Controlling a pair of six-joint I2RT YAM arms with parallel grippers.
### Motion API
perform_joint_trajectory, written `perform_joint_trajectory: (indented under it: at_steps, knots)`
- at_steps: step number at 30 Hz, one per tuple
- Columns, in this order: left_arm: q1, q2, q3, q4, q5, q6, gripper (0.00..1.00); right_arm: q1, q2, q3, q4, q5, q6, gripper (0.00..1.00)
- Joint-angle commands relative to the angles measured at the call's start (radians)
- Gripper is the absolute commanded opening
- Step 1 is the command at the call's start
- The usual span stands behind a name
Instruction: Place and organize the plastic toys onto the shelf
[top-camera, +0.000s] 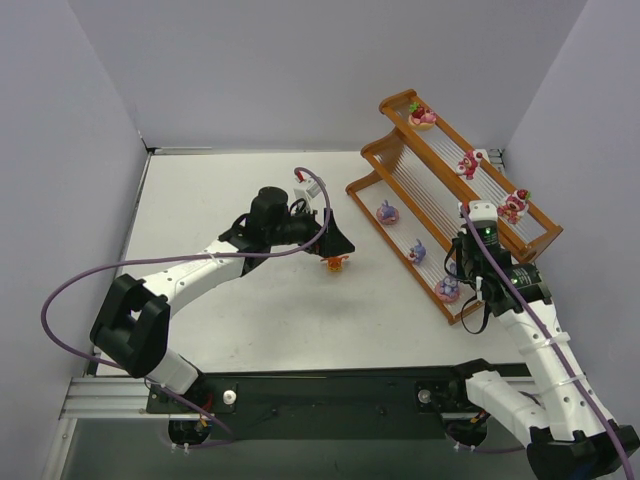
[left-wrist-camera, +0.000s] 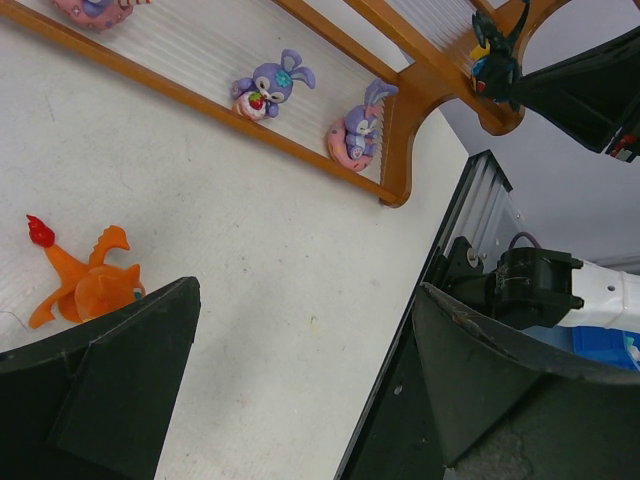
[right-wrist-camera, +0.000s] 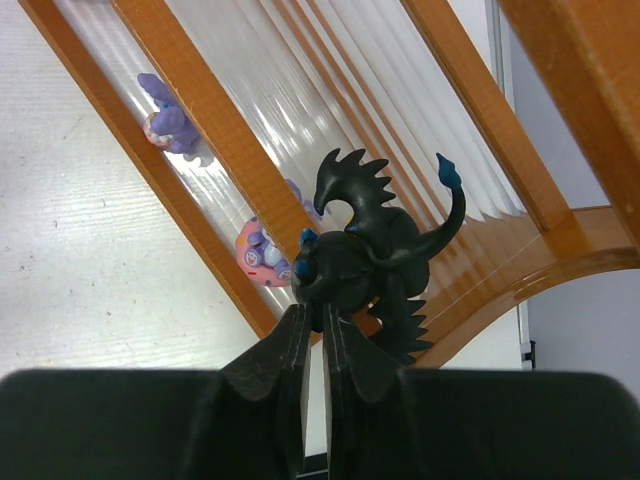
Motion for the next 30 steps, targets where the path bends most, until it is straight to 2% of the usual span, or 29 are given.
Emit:
perform_joint_trajectory:
  at_steps: [1,2,12,18,22,30]
  knots:
    - [-0.001,0.001,0.048,0.02,0.022,0.019,0.97,0.006,0.011,-0.011,-0.022,0.052,0.017,0.04]
    - [-0.001,0.001,0.049,0.018,0.022,0.019,0.97,0.006,0.013,-0.011,-0.022,0.054,0.02,0.0]
    - [-0.001,0.001,0.054,0.013,0.021,0.022,0.97,0.005,0.018,0.049,-0.023,0.046,0.029,0.0]
    - [-0.003,-0.004,0.058,0.017,0.022,0.023,0.97,0.003,0.021,0.151,-0.054,-0.052,0.092,0.0]
    - [-0.006,-0.016,0.058,0.027,0.033,0.026,0.97,0.005,0.047,0.243,-0.091,-0.192,0.179,0.0]
    - [-0.082,-0.097,0.057,0.084,0.004,0.101,0.97,0.005,0.088,0.363,-0.089,-0.617,0.449,0.0]
